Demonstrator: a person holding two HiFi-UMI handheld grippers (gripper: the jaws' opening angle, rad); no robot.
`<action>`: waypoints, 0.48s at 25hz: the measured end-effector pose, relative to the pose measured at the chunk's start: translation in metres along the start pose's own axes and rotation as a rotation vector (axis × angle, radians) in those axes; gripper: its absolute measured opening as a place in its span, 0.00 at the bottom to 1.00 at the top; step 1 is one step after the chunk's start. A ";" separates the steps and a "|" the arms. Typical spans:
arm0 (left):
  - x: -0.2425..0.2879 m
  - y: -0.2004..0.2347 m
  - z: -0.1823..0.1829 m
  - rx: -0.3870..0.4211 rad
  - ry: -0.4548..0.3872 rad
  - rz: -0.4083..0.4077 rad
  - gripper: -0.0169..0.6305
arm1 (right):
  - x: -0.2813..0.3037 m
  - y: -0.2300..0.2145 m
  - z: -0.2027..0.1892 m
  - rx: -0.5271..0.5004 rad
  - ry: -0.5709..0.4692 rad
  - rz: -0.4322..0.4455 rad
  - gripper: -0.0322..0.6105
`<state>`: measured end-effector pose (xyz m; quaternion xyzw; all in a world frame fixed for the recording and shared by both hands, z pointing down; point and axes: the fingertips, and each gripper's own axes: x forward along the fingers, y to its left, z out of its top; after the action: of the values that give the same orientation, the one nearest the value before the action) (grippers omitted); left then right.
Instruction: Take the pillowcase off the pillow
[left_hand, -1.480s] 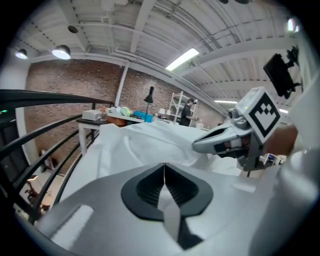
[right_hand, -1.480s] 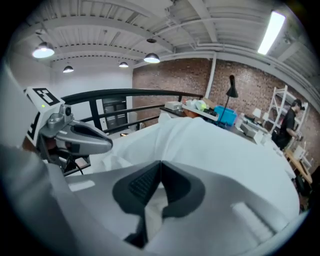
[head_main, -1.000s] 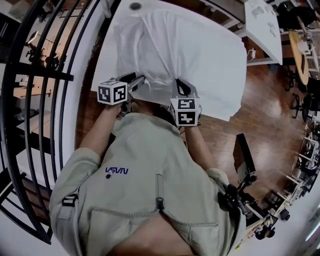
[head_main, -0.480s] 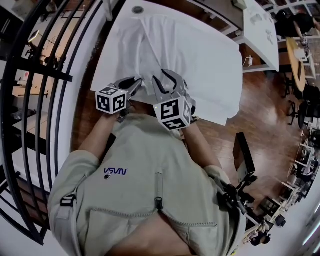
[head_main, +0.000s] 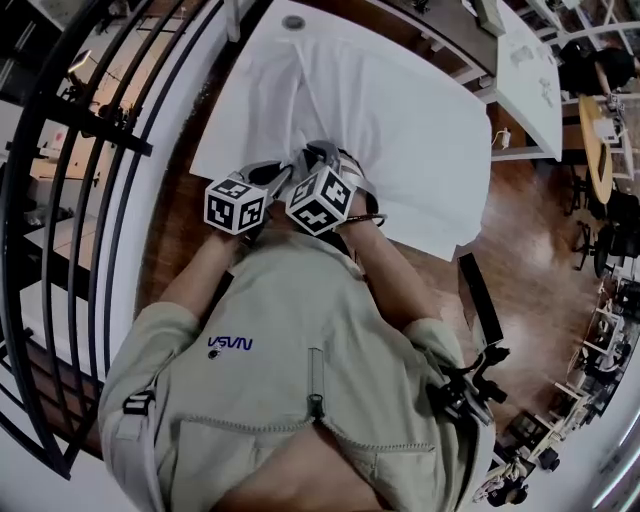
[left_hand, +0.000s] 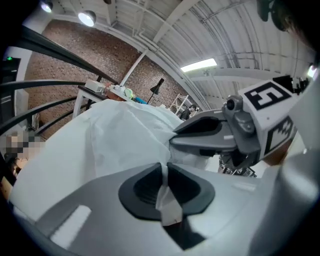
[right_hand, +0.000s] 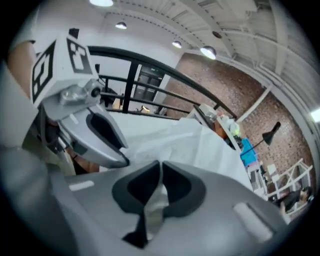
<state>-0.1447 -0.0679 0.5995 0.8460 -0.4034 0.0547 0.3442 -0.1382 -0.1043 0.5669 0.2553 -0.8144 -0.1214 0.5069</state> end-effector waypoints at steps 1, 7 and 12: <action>0.000 -0.002 0.002 0.029 0.001 -0.003 0.08 | -0.008 -0.008 0.008 0.040 -0.043 -0.008 0.08; 0.010 -0.020 -0.012 0.201 0.084 -0.020 0.05 | -0.075 -0.083 0.045 0.365 -0.358 -0.058 0.07; 0.036 -0.017 -0.012 0.273 0.116 0.013 0.05 | -0.113 -0.107 0.035 0.556 -0.520 -0.014 0.07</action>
<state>-0.1063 -0.0758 0.6125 0.8778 -0.3769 0.1602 0.2484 -0.0976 -0.1357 0.4162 0.3494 -0.9159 0.0398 0.1937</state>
